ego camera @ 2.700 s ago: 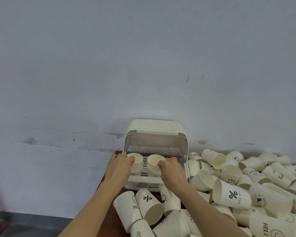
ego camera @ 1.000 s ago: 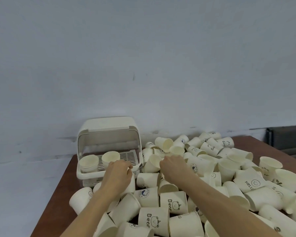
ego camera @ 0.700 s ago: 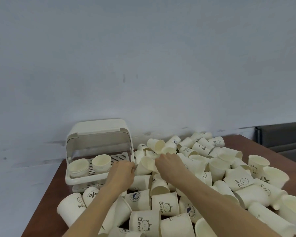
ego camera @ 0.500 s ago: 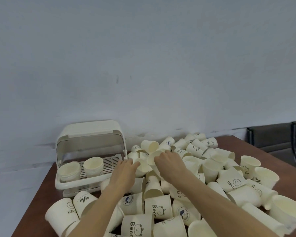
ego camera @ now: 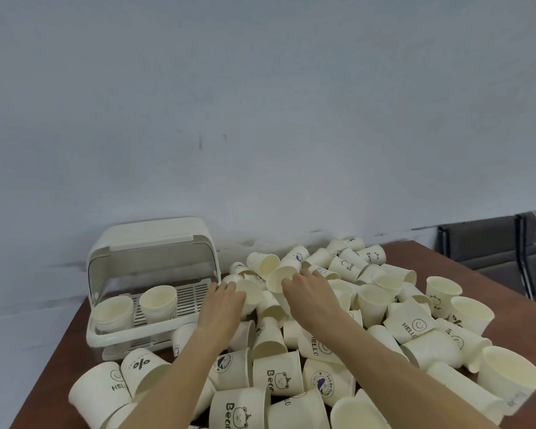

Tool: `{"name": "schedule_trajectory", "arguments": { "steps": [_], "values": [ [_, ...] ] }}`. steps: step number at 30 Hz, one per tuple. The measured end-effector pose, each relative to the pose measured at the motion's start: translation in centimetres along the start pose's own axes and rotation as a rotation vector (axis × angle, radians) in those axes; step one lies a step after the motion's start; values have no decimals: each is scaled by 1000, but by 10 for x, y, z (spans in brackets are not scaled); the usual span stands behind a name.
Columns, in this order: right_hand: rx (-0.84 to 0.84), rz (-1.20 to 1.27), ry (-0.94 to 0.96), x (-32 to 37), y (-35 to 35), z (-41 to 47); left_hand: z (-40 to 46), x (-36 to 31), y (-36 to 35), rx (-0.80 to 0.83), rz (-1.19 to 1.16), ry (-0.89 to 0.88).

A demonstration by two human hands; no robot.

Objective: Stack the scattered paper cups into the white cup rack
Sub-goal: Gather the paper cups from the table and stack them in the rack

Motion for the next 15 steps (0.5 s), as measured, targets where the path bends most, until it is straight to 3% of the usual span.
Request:
{"name": "schedule_trajectory", "arguments": {
  "steps": [8, 15],
  "values": [
    [-35, -32, -73, 11, 7, 8, 0, 15, 46, -157, -55, 15],
    [-105, 26, -27, 37, 22, 19, -14, 45, 75, -317, -47, 74]
  ]
}}
Point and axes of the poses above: each hand's wrist, its own z-axis towards the middle knuckle, its own y-axis out of the back of the hand, x = y × z, the point moved 5 cm from there along z, towards the middle knuckle, and after that the axes turned 9 degrees about -z, right-handed, at the moved point
